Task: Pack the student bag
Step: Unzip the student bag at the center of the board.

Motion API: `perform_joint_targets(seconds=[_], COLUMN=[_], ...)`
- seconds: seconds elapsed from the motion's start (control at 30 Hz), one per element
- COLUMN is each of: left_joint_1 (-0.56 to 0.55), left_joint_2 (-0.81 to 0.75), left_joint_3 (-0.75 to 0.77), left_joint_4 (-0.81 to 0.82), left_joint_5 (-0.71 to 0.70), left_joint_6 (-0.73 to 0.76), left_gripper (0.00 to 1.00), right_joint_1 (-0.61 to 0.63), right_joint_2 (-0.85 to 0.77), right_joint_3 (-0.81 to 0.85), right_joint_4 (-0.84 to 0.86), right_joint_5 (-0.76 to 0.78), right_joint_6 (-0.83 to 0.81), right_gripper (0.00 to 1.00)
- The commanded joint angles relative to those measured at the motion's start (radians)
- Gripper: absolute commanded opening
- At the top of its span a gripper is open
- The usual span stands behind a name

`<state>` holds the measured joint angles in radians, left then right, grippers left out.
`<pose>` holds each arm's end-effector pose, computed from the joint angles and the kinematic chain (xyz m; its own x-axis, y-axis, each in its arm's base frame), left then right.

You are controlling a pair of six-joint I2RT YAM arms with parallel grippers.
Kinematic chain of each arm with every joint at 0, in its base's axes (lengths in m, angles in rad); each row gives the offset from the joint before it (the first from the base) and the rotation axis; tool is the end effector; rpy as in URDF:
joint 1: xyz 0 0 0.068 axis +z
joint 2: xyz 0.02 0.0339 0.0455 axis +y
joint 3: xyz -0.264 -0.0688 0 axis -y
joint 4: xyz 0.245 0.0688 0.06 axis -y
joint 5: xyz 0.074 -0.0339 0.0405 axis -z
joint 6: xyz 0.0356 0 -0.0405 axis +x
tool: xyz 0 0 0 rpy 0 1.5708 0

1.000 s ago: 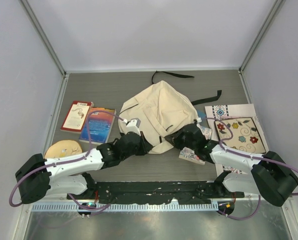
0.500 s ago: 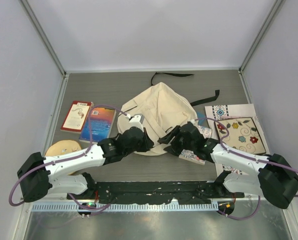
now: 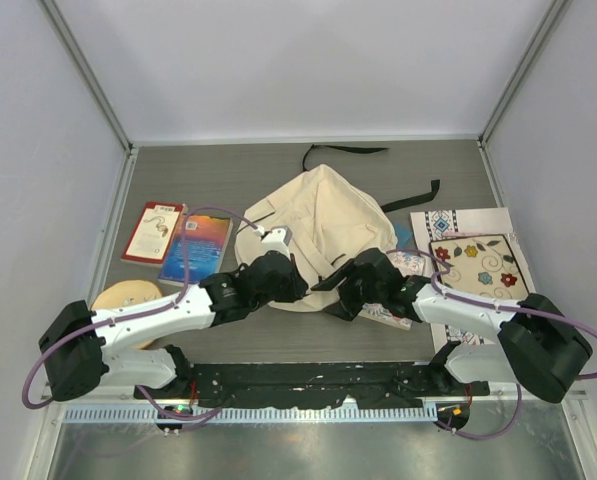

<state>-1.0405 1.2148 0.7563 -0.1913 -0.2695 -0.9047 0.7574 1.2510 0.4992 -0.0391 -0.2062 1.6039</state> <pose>0.1399 -0.2199 0.2408 -0.7586 -0.2046 -0.6186 0.2070 0.8246 -0.5265 0.1646 0.1657 0.1632 -0.7596 0.6281 0.1688 0.5421 0.4679 0.6980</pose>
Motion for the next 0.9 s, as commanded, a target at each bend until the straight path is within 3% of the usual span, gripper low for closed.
perform_joint_targets(seconds=[0.0, 0.2, 0.3, 0.47, 0.5, 0.7, 0.8, 0.87], left_joint_1=[-0.003, -0.003, -0.003, -0.003, -0.003, -0.003, 0.005, 0.019], left_joint_2=[0.006, 0.002, -0.006, -0.029, -0.038, -0.043, -0.044, -0.058], left_joint_3=[0.061, 0.041, 0.035, 0.018, 0.015, 0.011, 0.015, 0.015], left_joint_4=[0.018, 0.059, 0.073, 0.085, 0.082, 0.012, -0.072, -0.133], left_joint_5=[-0.016, 0.027, 0.042, 0.058, 0.052, -0.003, -0.063, -0.111], left_joint_6=[0.032, 0.038, 0.050, 0.061, 0.061, 0.049, 0.029, 0.014], left_gripper=[0.00, 0.00, 0.00, 0.00, 0.00, 0.00, 0.00, 0.00], right_joint_1=[0.003, -0.003, -0.006, -0.010, -0.010, -0.013, -0.020, -0.029], right_joint_2=[-0.022, 0.049, 0.076, 0.119, 0.117, 0.048, -0.011, -0.033], right_joint_3=[0.015, 0.051, 0.050, 0.036, 0.038, 0.044, 0.030, 0.016], right_joint_4=[0.015, 0.033, 0.102, 0.174, 0.170, 0.088, 0.045, 0.010], right_joint_5=[0.004, 0.044, 0.045, 0.044, 0.048, 0.152, 0.202, 0.274], right_joint_6=[0.082, 0.090, 0.108, 0.117, 0.113, 0.042, -0.010, -0.065], right_gripper=[0.66, 0.66, 0.61, 0.41, 0.32, 0.10, 0.01, 0.01])
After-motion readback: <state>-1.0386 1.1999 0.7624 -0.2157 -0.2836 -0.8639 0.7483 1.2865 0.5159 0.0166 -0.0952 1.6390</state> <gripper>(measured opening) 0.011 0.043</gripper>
